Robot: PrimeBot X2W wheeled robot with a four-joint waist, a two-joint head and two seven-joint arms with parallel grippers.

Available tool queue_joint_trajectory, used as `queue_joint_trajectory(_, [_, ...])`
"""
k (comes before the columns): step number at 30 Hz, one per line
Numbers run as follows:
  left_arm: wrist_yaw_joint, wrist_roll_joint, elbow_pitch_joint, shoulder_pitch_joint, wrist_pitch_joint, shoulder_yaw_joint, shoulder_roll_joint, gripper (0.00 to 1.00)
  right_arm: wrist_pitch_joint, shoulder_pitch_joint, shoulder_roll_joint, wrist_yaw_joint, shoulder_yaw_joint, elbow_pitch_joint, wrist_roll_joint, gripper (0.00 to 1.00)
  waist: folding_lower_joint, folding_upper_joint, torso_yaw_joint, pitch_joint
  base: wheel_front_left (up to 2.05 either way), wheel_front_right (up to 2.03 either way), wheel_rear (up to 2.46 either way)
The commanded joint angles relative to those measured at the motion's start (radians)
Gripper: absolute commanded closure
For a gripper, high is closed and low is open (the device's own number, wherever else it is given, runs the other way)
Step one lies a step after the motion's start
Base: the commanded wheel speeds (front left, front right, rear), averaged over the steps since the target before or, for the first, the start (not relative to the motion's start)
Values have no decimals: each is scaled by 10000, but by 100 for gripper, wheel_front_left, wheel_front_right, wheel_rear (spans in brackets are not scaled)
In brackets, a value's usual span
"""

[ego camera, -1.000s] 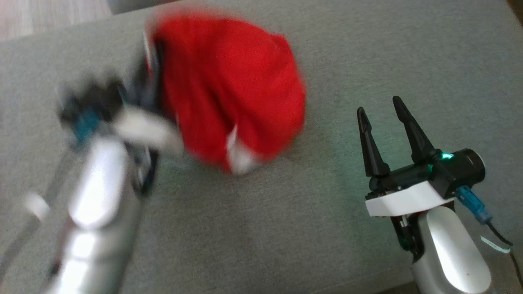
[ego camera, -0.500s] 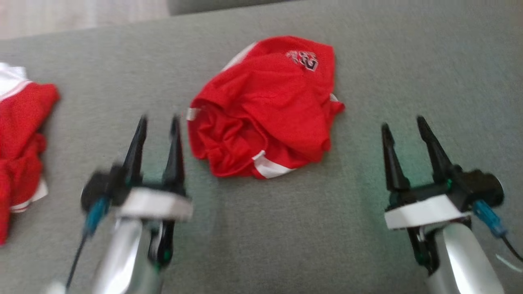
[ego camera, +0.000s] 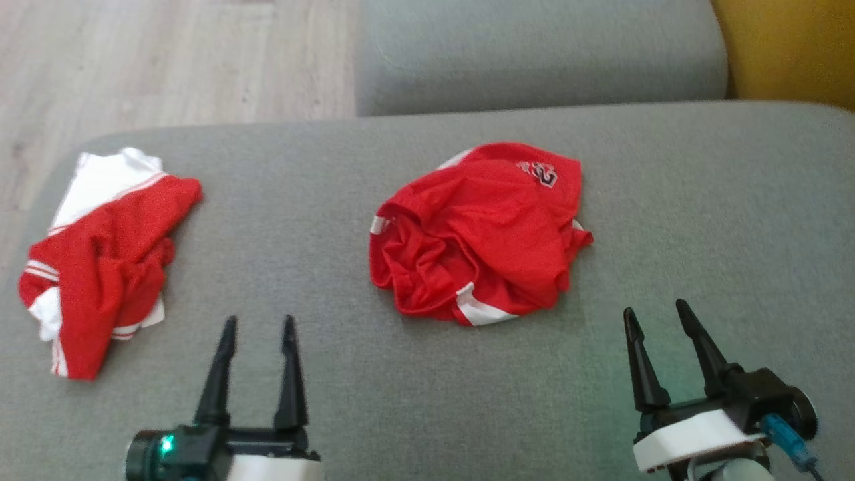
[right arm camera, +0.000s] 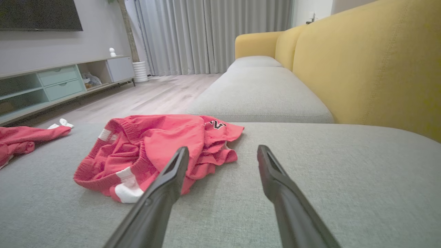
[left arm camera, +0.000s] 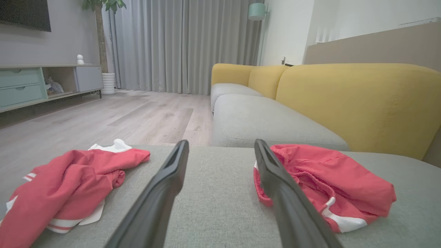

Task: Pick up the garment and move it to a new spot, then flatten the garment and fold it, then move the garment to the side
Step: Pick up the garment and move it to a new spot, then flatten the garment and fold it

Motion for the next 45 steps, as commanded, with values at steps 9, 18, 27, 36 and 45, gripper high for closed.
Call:
queue_joint_trajectory(9, [199, 597, -321, -100, -64, -71, 4, 0, -36, 92, -18, 39, 356, -286, -75, 0, 4, -1, 283, -379, 0, 0, 0])
queue_joint_trajectory(18, [218, 556, -165, -37, -64, -84, 3, 0, -36, 139, -18, 39, 382, -207, 85, 0, 4, -1, 232, -367, 0, 0, 0])
queue_joint_trajectory(27, [283, 519, -143, -43, -64, -188, 3, 0, -36, 119, -18, 39, 389, -176, 140, 0, 4, -1, 262, -297, 0, 0, 0])
queue_joint_trajectory(36, [470, 402, -178, -163, -64, -172, 3, 0, -36, -13, -18, 39, 413, -187, -46, 0, 4, -1, 249, -108, 0, 0, 0])
queue_joint_trajectory(45, [249, 568, 60, -402, -64, -446, 3, 0, -36, -210, -18, 39, 534, -222, -102, 0, 4, -1, 36, 265, 0, 0, 0])
